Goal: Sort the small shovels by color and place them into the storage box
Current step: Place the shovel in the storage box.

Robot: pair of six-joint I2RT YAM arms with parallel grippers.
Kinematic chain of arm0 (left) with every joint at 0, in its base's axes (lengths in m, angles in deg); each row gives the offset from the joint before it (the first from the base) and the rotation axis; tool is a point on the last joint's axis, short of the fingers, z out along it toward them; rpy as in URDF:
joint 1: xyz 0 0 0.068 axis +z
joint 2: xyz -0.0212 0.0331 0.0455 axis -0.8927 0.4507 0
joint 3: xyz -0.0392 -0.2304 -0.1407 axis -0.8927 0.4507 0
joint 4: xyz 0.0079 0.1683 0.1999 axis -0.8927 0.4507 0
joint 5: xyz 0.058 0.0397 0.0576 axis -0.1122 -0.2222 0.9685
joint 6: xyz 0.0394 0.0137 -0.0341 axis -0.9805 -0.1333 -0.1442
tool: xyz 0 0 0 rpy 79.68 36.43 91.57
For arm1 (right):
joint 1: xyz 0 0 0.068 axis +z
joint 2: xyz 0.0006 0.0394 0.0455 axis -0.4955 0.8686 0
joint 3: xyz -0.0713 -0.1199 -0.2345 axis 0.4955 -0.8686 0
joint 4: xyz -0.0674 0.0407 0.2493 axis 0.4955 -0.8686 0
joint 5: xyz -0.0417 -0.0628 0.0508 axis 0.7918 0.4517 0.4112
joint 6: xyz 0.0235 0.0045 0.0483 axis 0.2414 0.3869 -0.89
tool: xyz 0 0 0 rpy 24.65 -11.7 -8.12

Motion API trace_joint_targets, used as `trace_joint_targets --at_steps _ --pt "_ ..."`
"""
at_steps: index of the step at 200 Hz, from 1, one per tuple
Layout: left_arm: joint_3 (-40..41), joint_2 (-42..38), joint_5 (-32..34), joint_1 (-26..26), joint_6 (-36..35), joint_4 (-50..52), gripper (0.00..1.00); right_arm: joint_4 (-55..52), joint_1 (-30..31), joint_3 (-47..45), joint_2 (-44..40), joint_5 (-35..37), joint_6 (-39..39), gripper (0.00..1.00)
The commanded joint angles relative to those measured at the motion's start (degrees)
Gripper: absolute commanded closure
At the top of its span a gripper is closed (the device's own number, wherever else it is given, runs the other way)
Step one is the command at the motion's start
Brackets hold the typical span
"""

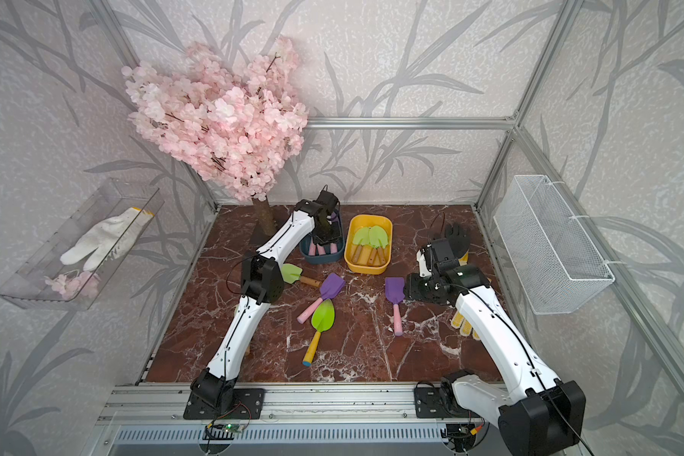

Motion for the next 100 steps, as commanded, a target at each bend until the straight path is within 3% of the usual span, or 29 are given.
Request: trace_joint_targets --at_steps 1,100 --pt "-1.3 1.5 -0.5 -0.2 0.2 -0.1 0.85 -0.2 -0.1 -0.5 -0.9 0.4 0.1 0.48" --pt "-1.6 2.6 -1.7 -0.7 1.6 -1.3 0.81 0.1 -0.1 -1.2 -0.8 0.4 0.1 0.49"
